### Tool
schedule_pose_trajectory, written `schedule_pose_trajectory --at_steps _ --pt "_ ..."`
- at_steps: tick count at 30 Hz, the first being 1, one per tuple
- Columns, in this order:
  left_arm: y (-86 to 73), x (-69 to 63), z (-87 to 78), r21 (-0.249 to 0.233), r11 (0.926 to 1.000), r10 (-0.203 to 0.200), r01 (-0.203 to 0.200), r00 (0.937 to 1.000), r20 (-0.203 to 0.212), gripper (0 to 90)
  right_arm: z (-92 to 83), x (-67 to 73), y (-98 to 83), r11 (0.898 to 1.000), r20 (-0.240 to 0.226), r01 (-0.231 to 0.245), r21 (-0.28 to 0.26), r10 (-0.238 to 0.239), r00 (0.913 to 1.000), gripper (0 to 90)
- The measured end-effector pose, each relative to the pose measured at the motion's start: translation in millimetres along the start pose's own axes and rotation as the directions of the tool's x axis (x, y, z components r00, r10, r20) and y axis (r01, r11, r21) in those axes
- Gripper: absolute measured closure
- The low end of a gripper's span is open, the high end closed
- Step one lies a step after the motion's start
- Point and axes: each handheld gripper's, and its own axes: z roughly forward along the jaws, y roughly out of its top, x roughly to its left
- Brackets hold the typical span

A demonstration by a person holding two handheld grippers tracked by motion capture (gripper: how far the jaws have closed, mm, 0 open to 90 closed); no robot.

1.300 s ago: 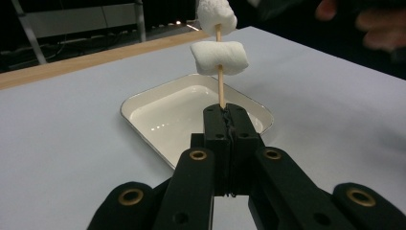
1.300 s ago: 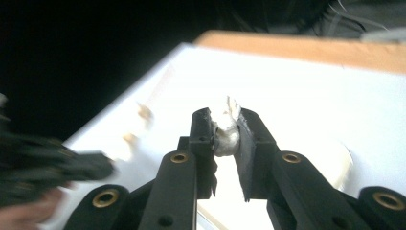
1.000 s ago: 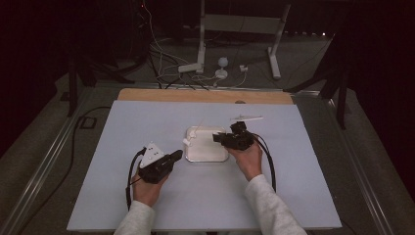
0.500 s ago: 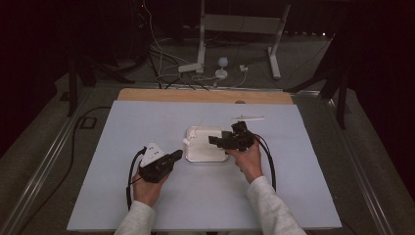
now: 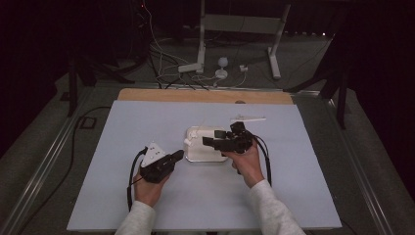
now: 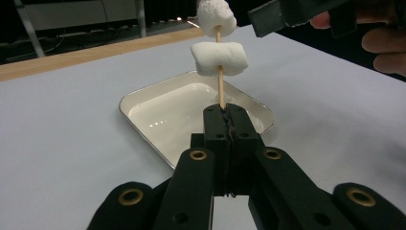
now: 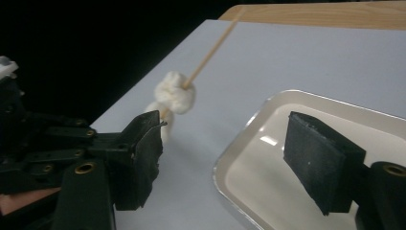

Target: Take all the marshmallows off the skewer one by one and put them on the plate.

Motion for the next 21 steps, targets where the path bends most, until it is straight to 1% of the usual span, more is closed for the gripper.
schedule_pose_trajectory --at_steps 8,9,10,11,14,15,16,17,21 --pt "0.9 -2.3 0.2 -0.010 0.9999 0.003 -0.003 1.0000 0.009 90.0 11.1 8.6 -1.1 1.000 -0.062 -0.003 0.007 0.003 0.9981 35.4" --pt "1.1 -3.1 0.4 -0.010 0.9999 0.010 -0.010 0.9999 0.013 90.0 14.2 10.5 -0.8 1.000 -0.083 -0.012 0.007 0.012 0.9965 39.0" --pt "1.3 -3.5 0.4 -0.008 0.9999 0.014 -0.014 0.9998 0.014 90.0 14.2 10.5 -0.8 1.000 -0.083 -0.012 0.007 0.012 0.9965 39.0" --pt "1.5 -4.4 0.5 -0.009 0.9998 0.016 -0.016 0.9997 0.016 90.0 15.2 10.9 -0.6 1.000 -0.092 -0.015 0.010 0.016 0.9956 40.6" --pt "2.0 -6.7 0.6 -0.021 0.9995 0.025 -0.024 0.9994 0.026 90.0 19.2 12.8 0.5 0.999 -0.121 -0.027 0.017 0.029 0.9922 47.6" --pt "2.1 -7.2 0.7 -0.023 0.9994 0.027 -0.027 0.9992 0.028 90.0 21.1 12.7 1.2 0.999 -0.141 -0.047 0.018 0.049 0.9888 55.4" --pt "2.0 -7.4 0.7 -0.025 0.9993 0.030 -0.029 0.9991 0.030 90.0 21.1 12.7 1.2 0.999 -0.141 -0.047 0.018 0.049 0.9888 55.4" --pt "2.0 -7.7 0.6 -0.027 0.9991 0.033 -0.032 0.9989 0.032 90.0 21.6 12.3 1.3 0.998 -0.150 -0.057 0.017 0.059 0.9870 57.0" --pt "1.8 -8.1 0.5 -0.030 0.9989 0.036 -0.035 0.9988 0.034 90.0 23.0 9.7 1.3 0.994 -0.179 -0.112 0.016 0.113 0.9773 63.4"
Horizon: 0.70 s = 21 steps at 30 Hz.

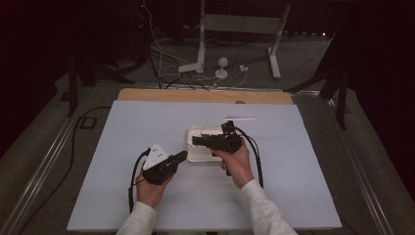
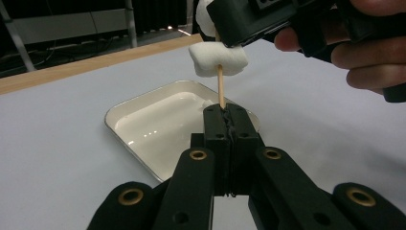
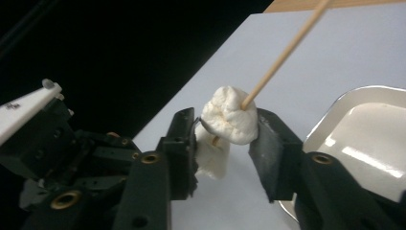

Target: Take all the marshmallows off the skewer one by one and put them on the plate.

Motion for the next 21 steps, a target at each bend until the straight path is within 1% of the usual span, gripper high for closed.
schedule_pose_trajectory --at_steps 4,7,10,16,17,18,19,20,21 --pt "0.1 -0.9 -0.2 -0.006 1.0000 0.005 -0.005 1.0000 0.002 90.0 0.5 -1.0 -0.1 1.000 -0.016 -0.026 -0.003 0.026 0.9995 64.1" --pt "0.1 -1.3 -0.2 -0.007 0.9999 0.012 -0.012 0.9999 0.003 90.0 0.8 -1.0 -0.1 0.999 -0.026 -0.043 -0.005 0.043 0.9987 66.8" --pt "0.0 -1.2 -0.3 -0.009 0.9998 0.016 -0.016 0.9999 0.006 90.0 -0.8 -0.2 0.1 0.999 -0.028 -0.041 -0.015 0.041 0.9988 70.6" --pt "-0.4 -1.0 -0.7 -0.009 0.9996 0.028 -0.027 0.9996 0.011 90.0 -5.5 2.3 0.8 0.999 -0.006 -0.021 -0.045 0.021 0.9998 74.0" --pt "-1.2 -1.1 -0.6 0.004 0.9992 0.040 -0.040 0.9992 0.007 90.0 -6.8 2.4 1.0 0.998 0.003 -0.019 -0.057 0.019 0.9998 74.7" --pt "-2.4 -1.0 -0.7 0.011 0.9988 0.047 -0.047 0.9989 0.002 90.0 -10.2 1.4 2.1 0.996 0.008 -0.026 -0.083 0.027 0.9996 75.0" --pt "-3.3 -0.3 -0.7 0.008 0.9991 0.040 -0.041 0.9992 0.006 90.0 -14.5 -0.6 3.9 0.992 0.001 -0.044 -0.114 0.045 0.9990 75.3" --pt "-3.2 -0.1 -0.6 0.005 0.9992 0.038 -0.038 0.9992 0.008 90.0 -19.3 -2.3 6.0 0.990 -0.002 -0.056 -0.130 0.056 0.9984 75.4" --pt "-2.5 -0.4 -0.5 0.004 0.9991 0.041 -0.041 0.9991 0.012 90.0 -22.7 -2.7 7.9 0.990 0.005 -0.048 -0.131 0.049 0.9988 75.4"
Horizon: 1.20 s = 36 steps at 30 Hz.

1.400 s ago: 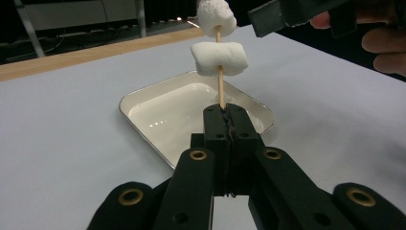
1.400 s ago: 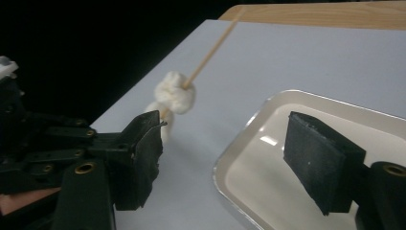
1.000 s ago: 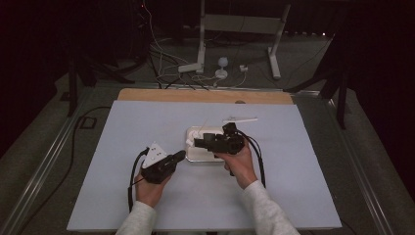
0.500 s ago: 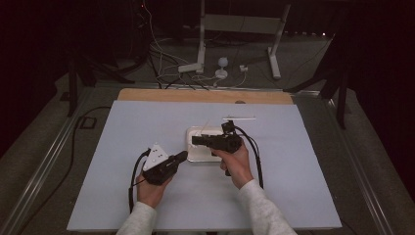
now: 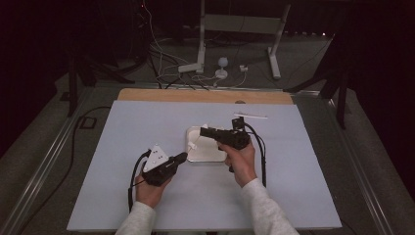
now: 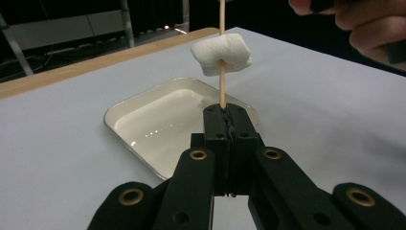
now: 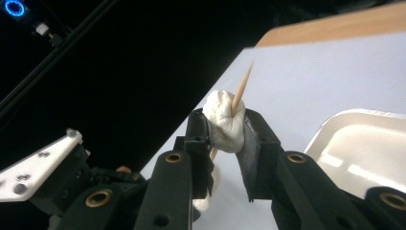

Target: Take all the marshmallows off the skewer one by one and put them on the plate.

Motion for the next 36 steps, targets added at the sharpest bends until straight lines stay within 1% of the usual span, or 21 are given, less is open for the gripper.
schedule_pose_trajectory --at_steps 2,4,6,7,9,10,11,12,14,15,18,20,24,26,28,29,32,34,35,36 --pt "0.6 -1.9 1.0 0.001 1.0000 0.010 -0.010 0.9999 0.007 90.0 -3.5 1.8 2.2 0.999 0.025 0.043 0.014 -0.043 0.9987 75.4" --pt "0.7 -2.4 1.2 -0.003 0.9999 0.012 -0.012 0.9998 0.013 90.0 -6.0 2.9 3.9 0.998 0.033 0.064 0.017 -0.064 0.9974 75.3" --pt "0.5 -2.0 0.2 0.002 0.9998 0.019 -0.019 0.9998 0.009 90.0 -6.6 2.5 4.9 0.998 0.035 0.065 0.013 -0.065 0.9973 75.3" --pt "-1.0 -1.6 -0.2 0.014 0.9994 0.031 -0.031 0.9995 0.001 90.0 -7.3 2.1 5.3 0.998 0.041 0.065 0.005 -0.065 0.9971 75.4" --pt "-3.4 0.4 -0.6 0.026 0.9990 0.035 -0.035 0.9994 -0.006 90.0 -13.5 -0.6 9.4 0.998 0.048 0.048 -0.037 -0.047 0.9977 76.1" --pt "-4.4 1.6 -0.6 0.032 0.9990 0.033 -0.033 0.9994 -0.013 90.0 -18.3 -2.3 12.7 0.997 0.053 0.040 -0.059 -0.037 0.9979 76.2" --pt "-5.1 3.0 -0.8 0.031 0.9992 0.025 -0.025 0.9995 -0.020 90.0 -23.1 -4.0 16.3 0.996 0.055 0.041 -0.073 -0.037 0.9978 76.3" --pt "-5.5 4.9 -1.3 0.028 0.9995 0.016 -0.016 0.9996 -0.023 90.0 -28.0 -4.9 19.8 0.996 0.058 0.046 -0.077 -0.041 0.9975 76.3" --pt "-5.2 6.9 -2.5 0.024 0.9997 0.004 -0.003 0.9994 -0.034 90.0 -35.9 -3.8 25.1 0.995 0.090 0.078 -0.067 -0.071 0.9934 76.2" --pt "-5.0 7.3 -2.8 0.021 0.9998 -0.003 0.004 0.9993 -0.038 90.0 -39.1 -2.3 26.8 0.993 0.114 0.105 -0.053 -0.098 0.9885 76.2" --pt "-4.0 8.3 -3.8 0.018 0.9998 -0.012 0.013 0.9987 -0.049 90.0 -41.6 -1.3 26.7 0.988 0.153 0.149 -0.026 -0.144 0.9777 75.8" --pt "-3.7 8.7 -3.7 0.016 0.9996 -0.021 0.022 0.9985 -0.051 90.0 -40.3 -2.7 24.0 0.987 0.171 0.161 -0.007 -0.158 0.9726 75.5" --pt "-3.7 9.1 -3.2 0.019 0.9993 -0.031 0.032 0.9981 -0.053 90.0 -32.3 -8.3 14.3 0.980 0.230 0.190 0.060 -0.199 0.9528 75.1" --pt "-3.6 9.2 -3.1 0.016 0.9992 -0.037 0.038 0.9979 -0.052 90.0 -27.7 -12.2 7.8 0.977 0.248 0.194 0.090 -0.211 0.9457 74.8" --pt "-3.6 9.6 -3.0 0.015 0.9990 -0.041 0.041 0.9979 -0.050 90.0 -22.4 -16.0 0.9 0.973 0.271 0.197 0.123 -0.224 0.9362 74.4" --pt "-3.5 9.7 -2.9 0.016 0.9989 -0.043 0.044 0.9977 -0.052 90.0 -20.0 -18.2 -2.3 0.971 0.277 0.198 0.137 -0.229 0.9331 74.1" --pt "-3.6 9.6 -2.4 0.018 0.9987 -0.047 0.048 0.9975 -0.053 90.0 -12.9 -24.0 -11.1 0.965 0.305 0.192 0.181 -0.240 0.9214 73.3" --pt "-3.5 9.6 -2.1 0.020 0.9985 -0.050 0.051 0.9973 -0.053 90.0 -8.5 -27.7 -16.2 0.962 0.319 0.186 0.202 -0.244 0.9158 72.8" --pt "-3.6 9.5 -1.9 0.020 0.9985 -0.050 0.052 0.9972 -0.054 90.0 -6.5 -29.8 -18.5 0.961 0.325 0.179 0.211 -0.242 0.9143 72.5" --pt "-3.6 9.5 -1.7 0.021 0.9984 -0.051 0.052 0.9972 -0.055 90.0 -4.5 -32.3 -20.8 0.961 0.327 0.170 0.219 -0.237 0.9147 72.4"
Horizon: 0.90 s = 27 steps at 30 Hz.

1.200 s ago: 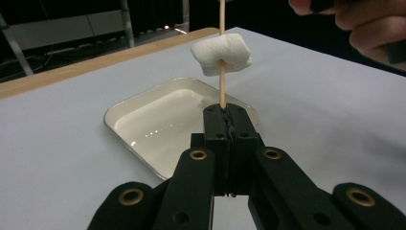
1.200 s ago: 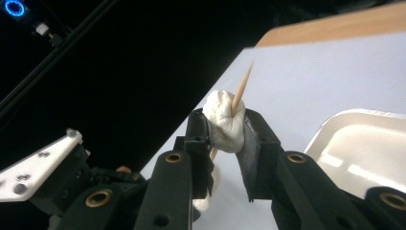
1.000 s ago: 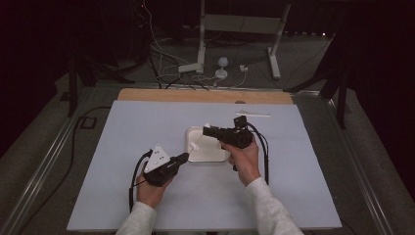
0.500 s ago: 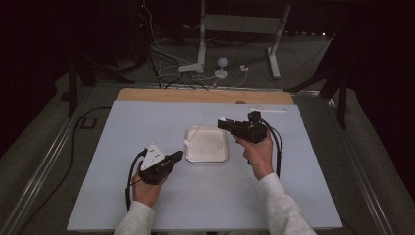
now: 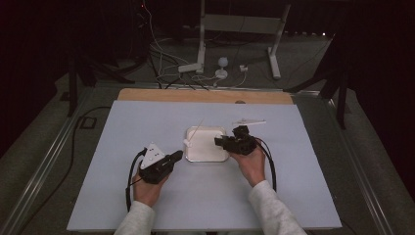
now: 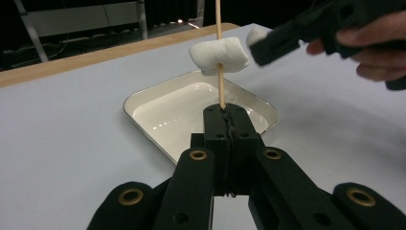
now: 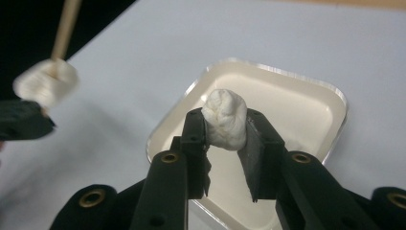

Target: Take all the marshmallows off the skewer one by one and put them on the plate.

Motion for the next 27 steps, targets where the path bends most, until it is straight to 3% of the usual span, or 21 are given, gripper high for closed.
schedule_pose_trajectory --at_steps 8,16,20,27 --pt "-0.3 0.3 1.1 0.007 1.0000 -0.004 0.004 1.0000 0.000 90.0 16.3 -2.8 -13.6 0.995 0.027 -0.002 0.096 -0.001 0.9996 68.2" --pt "-0.3 -0.1 2.7 0.010 0.9999 -0.008 0.008 1.0000 -0.001 90.0 13.6 -0.2 -11.8 0.997 0.055 0.000 0.082 -0.005 0.9985 34.4" --pt "-0.3 -1.2 3.9 0.013 0.9999 -0.006 0.006 1.0000 0.000 90.0 3.2 4.3 -8.1 0.999 -0.005 -0.018 0.031 0.018 0.9998 30.7" --pt "0.1 -2.7 5.0 0.011 0.9999 -0.011 0.011 0.9999 -0.001 90.0 -5.3 20.8 -2.2 1.000 -0.099 -0.006 -0.009 0.005 0.9951 30.1"
